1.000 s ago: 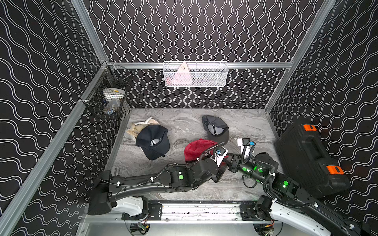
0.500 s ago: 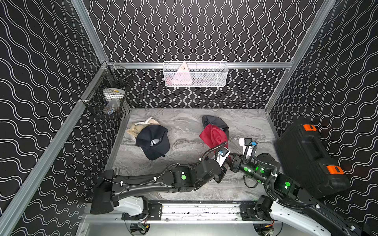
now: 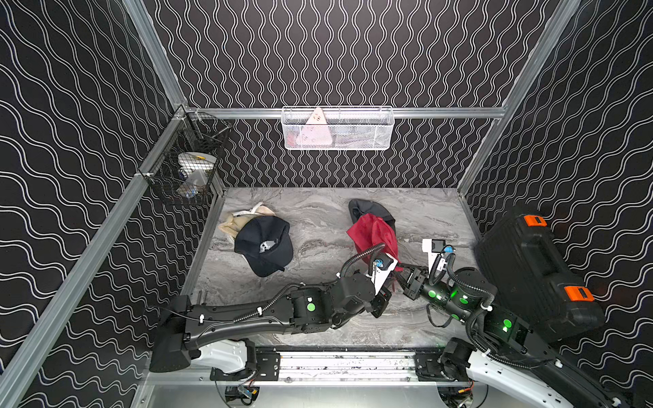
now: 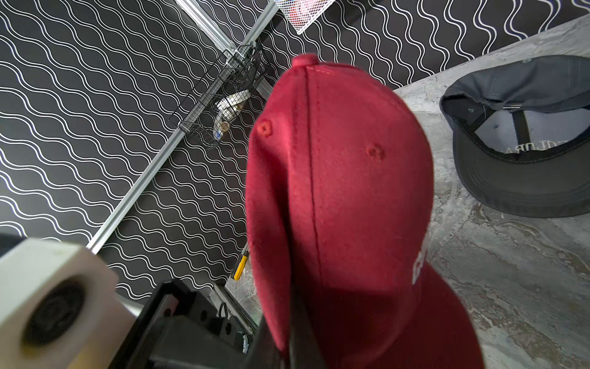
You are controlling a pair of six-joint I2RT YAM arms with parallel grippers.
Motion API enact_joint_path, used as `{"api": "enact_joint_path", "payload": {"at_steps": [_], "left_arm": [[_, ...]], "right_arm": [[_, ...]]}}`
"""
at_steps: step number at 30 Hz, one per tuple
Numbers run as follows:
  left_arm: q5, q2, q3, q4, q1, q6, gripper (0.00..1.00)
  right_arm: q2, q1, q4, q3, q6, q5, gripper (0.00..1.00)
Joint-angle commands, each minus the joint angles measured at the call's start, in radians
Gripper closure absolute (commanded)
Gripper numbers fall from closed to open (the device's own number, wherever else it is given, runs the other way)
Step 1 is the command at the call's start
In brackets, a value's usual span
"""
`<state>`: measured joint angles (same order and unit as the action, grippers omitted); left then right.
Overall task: Open the adjustable buckle of the baseball cap
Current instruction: Open the adjustable buckle on the baseball cap.
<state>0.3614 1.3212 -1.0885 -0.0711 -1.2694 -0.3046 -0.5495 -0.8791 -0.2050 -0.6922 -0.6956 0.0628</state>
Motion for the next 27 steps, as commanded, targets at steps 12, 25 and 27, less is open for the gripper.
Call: {"api": "enact_joint_path", "payload": {"at_steps": [12,25,27], "left_arm": [[0.05,-0.086,0.044,-0.053,0.002,-0.003,0.92],[0.169,-0.233,-0.005,-0.176,0.004,0.091,0.97],[0.195,-0.264,-0.009,-0.196,0.004,0.107,0.97]], "right_arm": [[0.028,0.001,-0.029,-0.035,0.023,0.079,1.0],[0.11,0.0,-0.147,0.004,0.029,0.13,1.0],[0.13,0.001,-0.169,0.003,0.031,0.143,1.0]]}}
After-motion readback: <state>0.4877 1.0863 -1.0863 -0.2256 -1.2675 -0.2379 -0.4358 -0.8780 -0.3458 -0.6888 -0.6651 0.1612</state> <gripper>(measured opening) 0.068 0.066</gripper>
